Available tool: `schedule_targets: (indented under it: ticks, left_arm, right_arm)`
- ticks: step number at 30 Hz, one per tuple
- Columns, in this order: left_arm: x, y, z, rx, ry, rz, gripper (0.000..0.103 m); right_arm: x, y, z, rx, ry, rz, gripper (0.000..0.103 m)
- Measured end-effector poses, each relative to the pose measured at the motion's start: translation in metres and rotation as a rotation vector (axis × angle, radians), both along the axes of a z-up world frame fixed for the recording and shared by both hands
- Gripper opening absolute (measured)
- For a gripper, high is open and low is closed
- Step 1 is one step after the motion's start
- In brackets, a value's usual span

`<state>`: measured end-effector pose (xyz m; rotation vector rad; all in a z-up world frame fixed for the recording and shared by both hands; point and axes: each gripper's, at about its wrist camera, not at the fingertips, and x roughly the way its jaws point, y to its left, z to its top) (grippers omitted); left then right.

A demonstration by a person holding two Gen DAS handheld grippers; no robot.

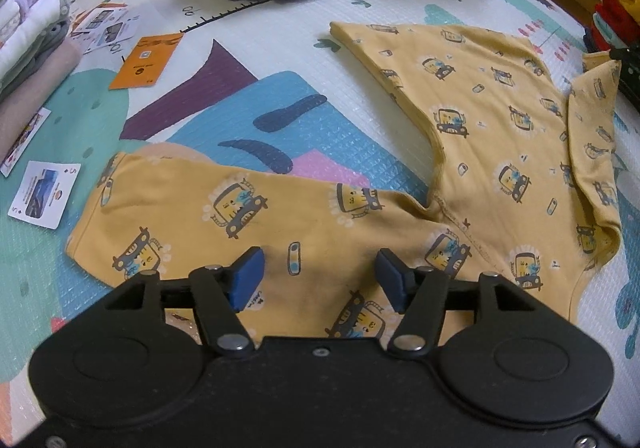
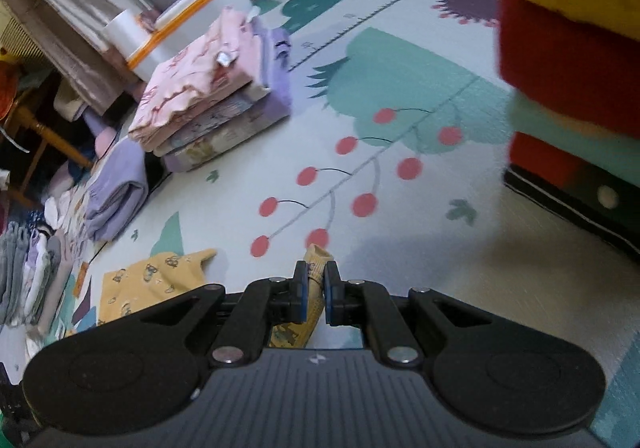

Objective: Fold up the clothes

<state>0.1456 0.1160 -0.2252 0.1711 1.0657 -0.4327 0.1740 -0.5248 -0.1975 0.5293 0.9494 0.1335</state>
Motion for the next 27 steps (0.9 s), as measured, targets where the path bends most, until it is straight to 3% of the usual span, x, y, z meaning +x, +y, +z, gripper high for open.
schedule_targets:
  ticks: [6,10,12,14,17,21,24,27]
  left_arm:
    - [0.001,-0.005,0.015,0.039,-0.064,0.046,0.064]
    - [0.002,-0.008,0.027,0.068,-0.113,0.08,0.061]
    - [0.001,-0.014,0.041,0.024,-0.144,0.104,0.059]
    - [0.0,-0.029,0.054,-0.077,-0.139,0.094,0.059]
    - [-0.002,-0.067,0.053,-0.259,-0.014,-0.001,0.059]
    - [-0.001,-0.107,0.021,-0.415,0.196,-0.031,0.059]
    - [-0.001,-0.124,-0.007,-0.475,0.317,-0.008,0.055]
    - [-0.003,-0.136,-0.013,-0.51,0.348,-0.024,0.049]
  right_arm:
    - [-0.016,-0.014,-0.006,0.007,0.012,-0.022,0.01]
    - [-0.021,-0.017,-0.01,0.013,0.017,-0.015,0.01]
    - [-0.024,-0.018,-0.012,0.016,0.019,-0.008,0.01]
    - [-0.023,-0.019,-0.009,0.017,0.008,0.002,0.01]
    - [-0.019,-0.02,-0.008,0.02,-0.003,0.008,0.01]
    - [-0.016,-0.023,-0.012,0.031,-0.012,0.004,0.01]
    - [-0.015,-0.022,-0.014,0.045,-0.016,0.007,0.01]
    - [-0.015,-0.021,-0.014,0.057,-0.024,0.019,0.01]
